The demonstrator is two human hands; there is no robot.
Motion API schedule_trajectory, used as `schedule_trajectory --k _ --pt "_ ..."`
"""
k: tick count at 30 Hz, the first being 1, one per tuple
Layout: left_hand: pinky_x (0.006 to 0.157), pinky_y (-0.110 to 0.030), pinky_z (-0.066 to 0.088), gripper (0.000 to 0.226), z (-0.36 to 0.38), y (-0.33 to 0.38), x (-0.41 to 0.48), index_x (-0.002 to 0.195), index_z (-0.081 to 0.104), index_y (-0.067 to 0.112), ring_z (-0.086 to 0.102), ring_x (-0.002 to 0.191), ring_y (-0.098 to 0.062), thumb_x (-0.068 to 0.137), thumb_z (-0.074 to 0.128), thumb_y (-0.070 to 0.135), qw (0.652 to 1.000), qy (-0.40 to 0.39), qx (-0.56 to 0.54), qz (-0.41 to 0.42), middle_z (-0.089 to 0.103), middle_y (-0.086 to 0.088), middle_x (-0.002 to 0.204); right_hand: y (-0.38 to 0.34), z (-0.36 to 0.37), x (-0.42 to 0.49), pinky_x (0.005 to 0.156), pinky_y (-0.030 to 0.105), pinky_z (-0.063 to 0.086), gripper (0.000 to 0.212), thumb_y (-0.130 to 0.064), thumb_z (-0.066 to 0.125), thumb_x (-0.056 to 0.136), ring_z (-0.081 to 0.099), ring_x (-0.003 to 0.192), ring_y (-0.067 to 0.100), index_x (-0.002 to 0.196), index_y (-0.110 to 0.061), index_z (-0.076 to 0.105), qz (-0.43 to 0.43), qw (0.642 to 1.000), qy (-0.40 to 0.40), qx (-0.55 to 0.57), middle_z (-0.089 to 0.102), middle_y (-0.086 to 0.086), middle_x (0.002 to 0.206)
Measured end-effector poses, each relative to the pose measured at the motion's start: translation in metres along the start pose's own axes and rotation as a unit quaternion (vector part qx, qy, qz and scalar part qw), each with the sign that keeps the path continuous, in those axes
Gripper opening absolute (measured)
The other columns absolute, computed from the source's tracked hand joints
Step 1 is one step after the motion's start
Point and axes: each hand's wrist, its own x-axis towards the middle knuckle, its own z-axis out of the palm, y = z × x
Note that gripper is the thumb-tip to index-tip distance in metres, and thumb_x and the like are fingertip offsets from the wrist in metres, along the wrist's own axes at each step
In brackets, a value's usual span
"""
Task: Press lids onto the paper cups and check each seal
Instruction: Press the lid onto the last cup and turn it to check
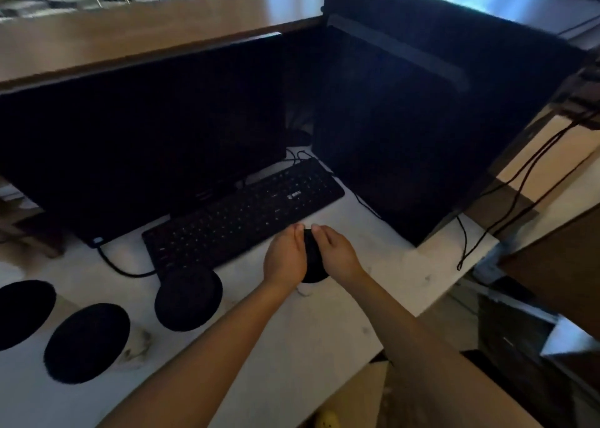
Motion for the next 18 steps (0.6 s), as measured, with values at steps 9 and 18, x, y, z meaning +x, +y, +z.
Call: schedule_trajectory --k 9,18 --pt "0.077 -0.028 0.042 0.041 -0.001 -0.007 0.008 0.098 0.06 0.008 0.059 0.09 -0.021 0.101 0.027 0.03 0.999 -0.038 -0.006 0.031 0.064 -0.009 0.098 -0.002 0.007 -0.005 0.082 0.026 0.042 0.038 -0.032 0.035 0.1 0.057 0.094 0.018 0.106 -0.007 0.062 0.037 0.997 0.024 0.071 0.064 0.009 0.102" --pt "0.096 -0.033 0.044 0.039 -0.011 -0.002 0.021 0.117 0.062 0.014 0.058 0.109 -0.024 0.1 0.033 0.033 0.98 -0.143 0.067 0.122 0.065 -0.01 0.12 -0.013 0.014 -0.035 0.088 0.024 0.034 0.042 -0.03 0.027 0.102 0.051 0.111 0.025 0.125 -0.001 0.049 0.09 0.977 0.109 0.159 0.053 0.019 0.127"
